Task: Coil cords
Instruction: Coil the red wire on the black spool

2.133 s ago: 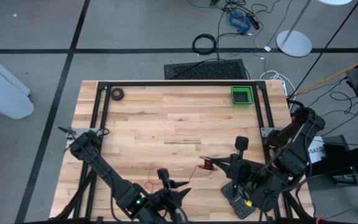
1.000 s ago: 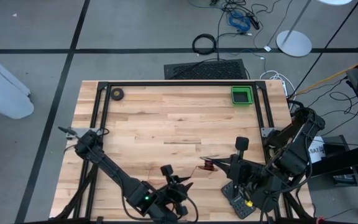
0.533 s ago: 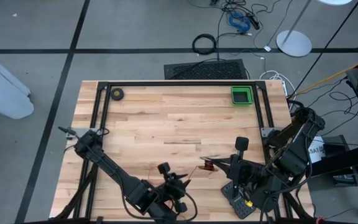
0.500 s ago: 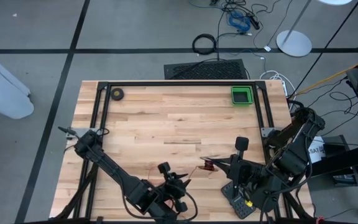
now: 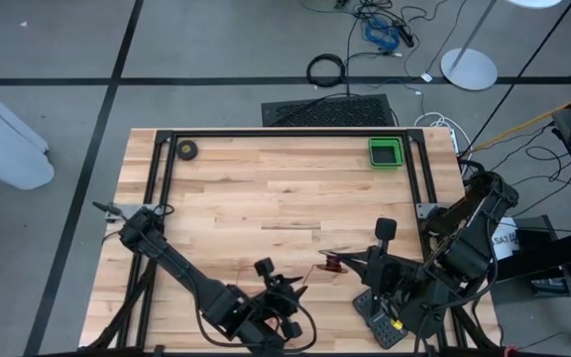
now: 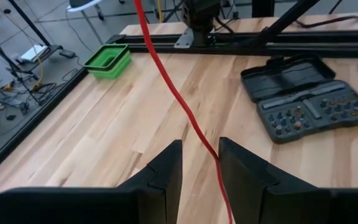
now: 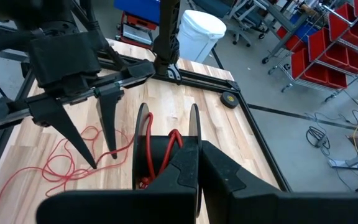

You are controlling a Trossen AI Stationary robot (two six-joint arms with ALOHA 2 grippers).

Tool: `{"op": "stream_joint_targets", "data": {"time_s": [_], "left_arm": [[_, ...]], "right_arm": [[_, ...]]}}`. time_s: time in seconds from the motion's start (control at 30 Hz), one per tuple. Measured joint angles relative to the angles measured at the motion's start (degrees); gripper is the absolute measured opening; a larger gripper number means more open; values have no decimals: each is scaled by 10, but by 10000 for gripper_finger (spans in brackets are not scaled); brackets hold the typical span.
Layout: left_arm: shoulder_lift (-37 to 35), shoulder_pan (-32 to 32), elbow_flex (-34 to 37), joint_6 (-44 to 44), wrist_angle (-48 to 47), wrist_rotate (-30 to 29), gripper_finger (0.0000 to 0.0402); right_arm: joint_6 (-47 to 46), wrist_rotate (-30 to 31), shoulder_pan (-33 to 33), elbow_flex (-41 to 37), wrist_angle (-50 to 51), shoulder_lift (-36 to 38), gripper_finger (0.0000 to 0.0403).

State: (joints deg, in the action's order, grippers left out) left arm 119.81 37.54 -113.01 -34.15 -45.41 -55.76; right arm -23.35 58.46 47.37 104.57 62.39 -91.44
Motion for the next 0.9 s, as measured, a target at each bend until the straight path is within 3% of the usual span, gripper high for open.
{"op": "stream_joint_targets", "data": {"time_s": [0.27,0.6,0.9], "left_arm": [[0,-3,0,3,1,-8,104],[0,-2,0,32,-2,-20,11],[0,-1,0,30,-26,-46,3]], "right_arm": [[0,0,0,0,-2,0,0],[0,0,0,0,-2,0,0],[-5,-1,0,0,-28,0,0]]}}
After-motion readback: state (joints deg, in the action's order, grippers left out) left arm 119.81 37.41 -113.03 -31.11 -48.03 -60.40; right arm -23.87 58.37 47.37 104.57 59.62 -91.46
